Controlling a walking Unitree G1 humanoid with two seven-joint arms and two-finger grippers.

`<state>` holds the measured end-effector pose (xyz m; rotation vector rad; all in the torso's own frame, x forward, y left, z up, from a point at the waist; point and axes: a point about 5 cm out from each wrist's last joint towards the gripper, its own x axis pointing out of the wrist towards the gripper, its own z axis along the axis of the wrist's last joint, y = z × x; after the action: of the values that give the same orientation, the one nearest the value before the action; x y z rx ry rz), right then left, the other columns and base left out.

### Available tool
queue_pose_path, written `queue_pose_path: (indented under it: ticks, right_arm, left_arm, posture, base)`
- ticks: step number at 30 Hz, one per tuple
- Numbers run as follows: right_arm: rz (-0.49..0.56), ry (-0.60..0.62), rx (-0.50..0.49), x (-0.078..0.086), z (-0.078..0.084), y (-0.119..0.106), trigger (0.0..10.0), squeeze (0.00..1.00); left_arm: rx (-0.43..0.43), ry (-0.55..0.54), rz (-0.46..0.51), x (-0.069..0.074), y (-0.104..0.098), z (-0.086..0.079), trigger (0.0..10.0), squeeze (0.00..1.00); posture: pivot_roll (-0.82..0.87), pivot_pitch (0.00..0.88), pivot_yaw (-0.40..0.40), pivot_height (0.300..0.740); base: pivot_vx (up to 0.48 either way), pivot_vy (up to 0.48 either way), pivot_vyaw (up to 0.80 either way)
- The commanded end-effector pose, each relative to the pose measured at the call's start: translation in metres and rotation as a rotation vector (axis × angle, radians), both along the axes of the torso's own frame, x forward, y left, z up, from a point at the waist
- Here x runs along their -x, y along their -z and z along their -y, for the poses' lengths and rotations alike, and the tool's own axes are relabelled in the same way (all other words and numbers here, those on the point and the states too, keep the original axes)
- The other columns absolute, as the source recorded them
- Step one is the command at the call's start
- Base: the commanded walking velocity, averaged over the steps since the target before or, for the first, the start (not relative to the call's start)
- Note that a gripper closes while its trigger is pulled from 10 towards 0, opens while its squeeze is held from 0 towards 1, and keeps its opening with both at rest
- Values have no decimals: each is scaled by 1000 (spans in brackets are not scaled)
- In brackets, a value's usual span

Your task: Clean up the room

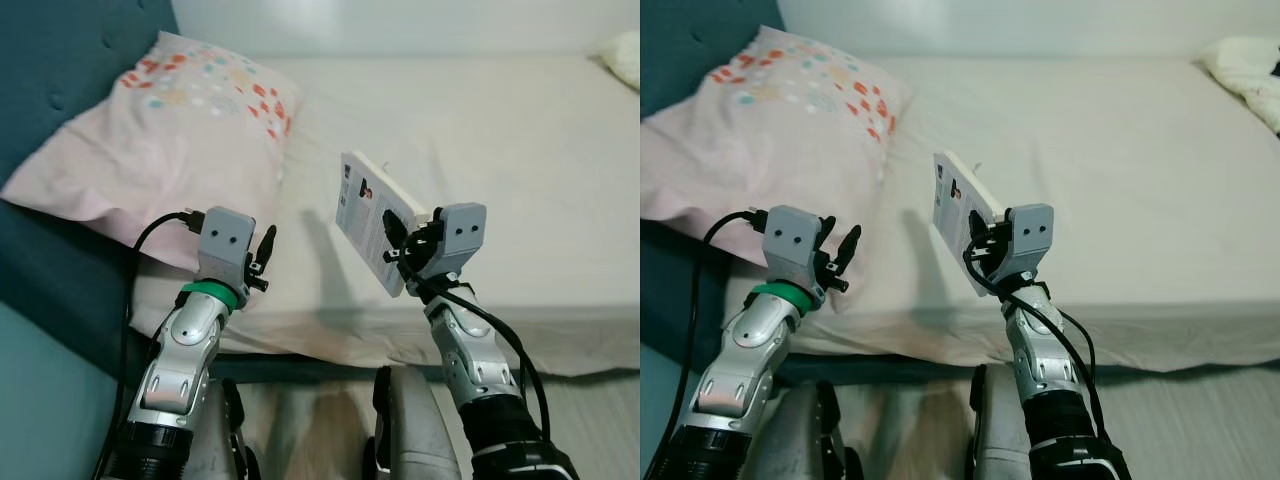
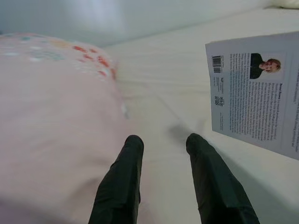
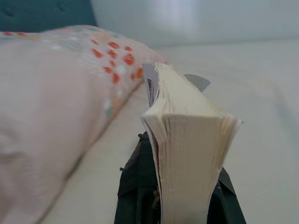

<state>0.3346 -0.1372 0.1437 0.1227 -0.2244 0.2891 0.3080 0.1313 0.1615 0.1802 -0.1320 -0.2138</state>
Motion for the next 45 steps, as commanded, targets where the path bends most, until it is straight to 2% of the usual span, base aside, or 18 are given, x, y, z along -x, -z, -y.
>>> queue_pose_path:
  ticks: [1,4,6,13,14,17,19,23,24,26,29,31,32,34,36,42,44,45]
  right_arm:
    - [63,1,-19,0,1,-12,10000,0]
    - [101,-25,-39,-2,1,-21,10000,0]
    - [148,-78,-100,-7,-3,-36,10000,0]
    - [168,-139,-196,-20,-12,-53,10000,0]
    - [161,-183,-295,-27,-16,-62,10000,0]
    - [120,-209,-457,-38,-16,-64,10000,0]
    - [103,-201,-499,-40,-14,-62,10000,0]
    - [-35,-159,-837,-52,-7,-37,10000,0]
    - [-35,-159,-837,-52,-7,-37,10000,0]
    - [-132,-162,-1005,-54,-11,-21,10000,0]
    - [-312,-142,-1042,-49,-31,8,10000,0]
    - [-348,-153,-1081,-46,-36,15,10000,0]
    - [-447,-142,-1031,-41,-48,28,10000,0]
    - [-447,-142,-1031,-41,-48,28,10000,0]
    - [-519,-125,-999,-38,-55,36,10000,0]
    - [-510,-110,-1030,-43,-60,29,10000,0]
    - [-503,-97,-1027,-44,-62,27,10000,55]
    - [-496,-88,-1032,-44,-62,27,10000,1000]
  left_arm:
    - [-8,7,-20,3,3,0,10000,0]
    - [-5,14,-10,2,-2,1,10000,0]
    - [3,25,20,0,-14,2,10000,0]
    - [7,33,68,-7,-34,0,10000,0]
    - [10,29,86,-9,-43,-2,10000,0]
    - [17,29,108,-9,-53,-4,10000,0]
    - [18,30,112,-8,-56,-4,10000,0]
    - [35,26,133,-5,-71,-7,10000,0]
    - [35,26,133,-5,-71,-7,10000,0]
    - [52,18,130,-4,-75,-10,10000,0]
    - [55,19,130,-1,-77,-10,10000,0]
    - [55,21,128,0,-78,-10,10000,0]
    - [60,22,127,3,-79,-9,10000,0]
    - [60,22,127,3,-79,-9,10000,0]
    - [67,22,118,8,-78,-7,10000,0]
    - [74,32,96,12,-76,-3,10000,0]
    - [76,36,91,13,-76,-1,10000,0]
    - [76,38,90,13,-76,-1,10000,0]
  posture:
    - [-67,92,50,515]
    - [-65,104,54,505]
    - [-58,131,58,490]
    - [-48,164,62,460]
    - [-40,191,66,450]
    - [-20,214,66,435]
    - [-10,222,66,430]
    - [26,254,76,410]
    - [26,254,76,410]
    - [29,259,79,410]
    - [46,266,82,410]
    - [53,270,80,410]
    - [65,278,74,410]
    - [65,278,74,410]
    - [66,285,66,410]
    - [68,289,65,410]
    - [70,286,65,410]
    - [69,286,64,410]
  base:
    - [0,0,0]
    - [0,0,0]
    - [0,0,0]
    - [0,0,0]
    - [0,0,0]
    - [0,0,0]
    - [0,0,0]
    - [0,0,0]
    - [0,0,0]
    - [0,0,0]
    - [0,0,0]
    - [0,0,0]
    - [0,0,0]
    - [0,0,0]
    - [0,0,0]
    - [0,0,0]
    - [0,0,0]
    - [0,0,0]
